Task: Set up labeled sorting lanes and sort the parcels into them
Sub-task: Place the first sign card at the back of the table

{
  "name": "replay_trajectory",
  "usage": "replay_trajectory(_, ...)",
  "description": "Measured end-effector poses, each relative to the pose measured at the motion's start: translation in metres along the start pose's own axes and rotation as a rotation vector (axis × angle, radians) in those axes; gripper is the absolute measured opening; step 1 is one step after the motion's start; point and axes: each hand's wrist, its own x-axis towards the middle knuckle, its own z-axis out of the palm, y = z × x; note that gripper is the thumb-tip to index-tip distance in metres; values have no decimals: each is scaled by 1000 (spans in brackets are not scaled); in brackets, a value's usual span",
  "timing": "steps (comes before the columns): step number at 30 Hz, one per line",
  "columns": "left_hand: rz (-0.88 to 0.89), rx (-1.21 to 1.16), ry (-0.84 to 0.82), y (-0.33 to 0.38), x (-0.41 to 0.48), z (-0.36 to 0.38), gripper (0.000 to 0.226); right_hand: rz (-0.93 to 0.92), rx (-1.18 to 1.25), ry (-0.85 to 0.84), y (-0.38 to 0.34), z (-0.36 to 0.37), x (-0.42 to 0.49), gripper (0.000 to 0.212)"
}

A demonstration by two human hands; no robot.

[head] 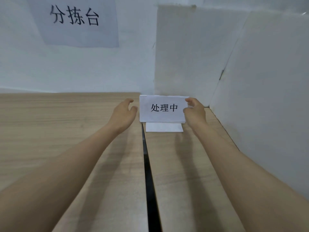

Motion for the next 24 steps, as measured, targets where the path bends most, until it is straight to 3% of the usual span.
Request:
replay_trajectory(13,239,169,94,103,-123,-144,45,-309,-169,-129,-147,-41,-143,40)
replay_trajectory(24,316,189,190,125,-273,-257,45,-534,-204,-156,-229,-84,-317,35)
